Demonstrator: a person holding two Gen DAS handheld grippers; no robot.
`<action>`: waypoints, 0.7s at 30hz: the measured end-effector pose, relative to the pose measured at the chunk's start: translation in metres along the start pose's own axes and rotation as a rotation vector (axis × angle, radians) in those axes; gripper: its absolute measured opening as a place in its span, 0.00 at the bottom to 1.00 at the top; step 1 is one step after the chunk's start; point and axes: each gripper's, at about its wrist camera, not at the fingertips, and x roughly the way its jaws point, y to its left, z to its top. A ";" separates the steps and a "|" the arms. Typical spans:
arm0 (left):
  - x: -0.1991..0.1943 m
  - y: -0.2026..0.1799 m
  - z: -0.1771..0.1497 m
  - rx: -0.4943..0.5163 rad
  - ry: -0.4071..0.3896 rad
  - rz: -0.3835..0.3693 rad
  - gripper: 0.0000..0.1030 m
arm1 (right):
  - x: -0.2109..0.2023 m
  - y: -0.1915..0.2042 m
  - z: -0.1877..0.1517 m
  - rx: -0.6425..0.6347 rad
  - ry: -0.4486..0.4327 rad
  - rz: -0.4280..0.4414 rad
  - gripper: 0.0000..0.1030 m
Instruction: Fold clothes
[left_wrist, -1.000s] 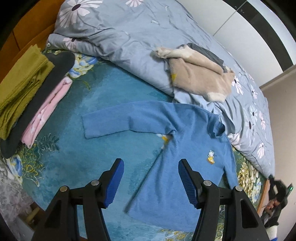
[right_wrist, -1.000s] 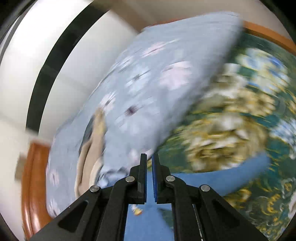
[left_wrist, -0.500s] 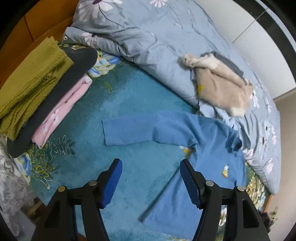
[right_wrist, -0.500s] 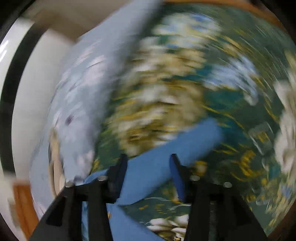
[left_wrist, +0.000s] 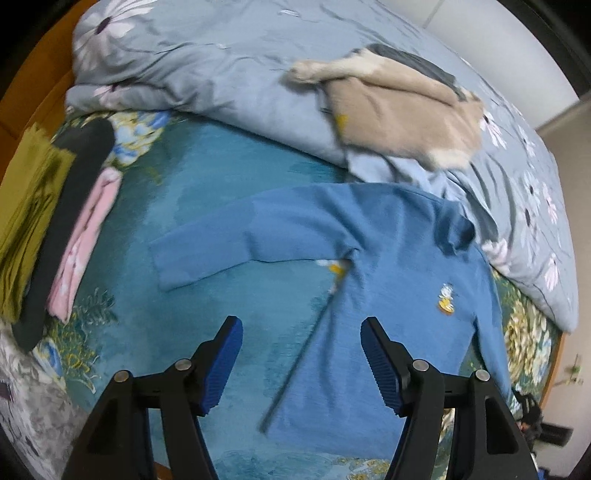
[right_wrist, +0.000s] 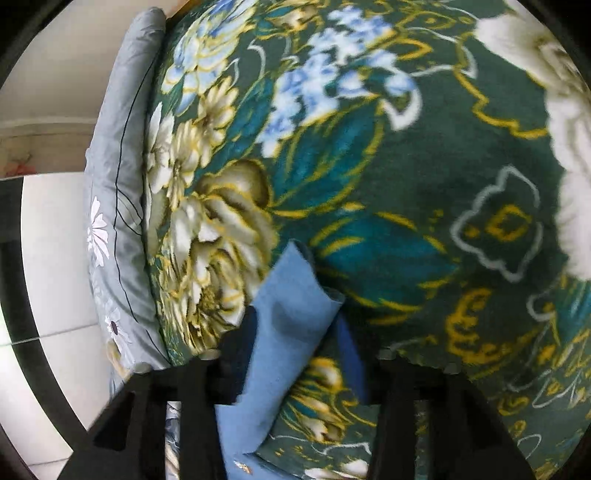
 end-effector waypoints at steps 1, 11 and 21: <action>0.000 -0.003 0.000 0.008 0.001 -0.004 0.68 | 0.001 0.004 0.000 -0.008 0.003 0.001 0.09; 0.001 0.012 -0.005 -0.032 0.002 -0.045 0.68 | -0.050 0.157 -0.080 -0.515 0.007 0.228 0.05; -0.001 0.064 -0.008 -0.137 -0.014 -0.081 0.68 | 0.006 0.285 -0.332 -1.121 0.183 0.251 0.05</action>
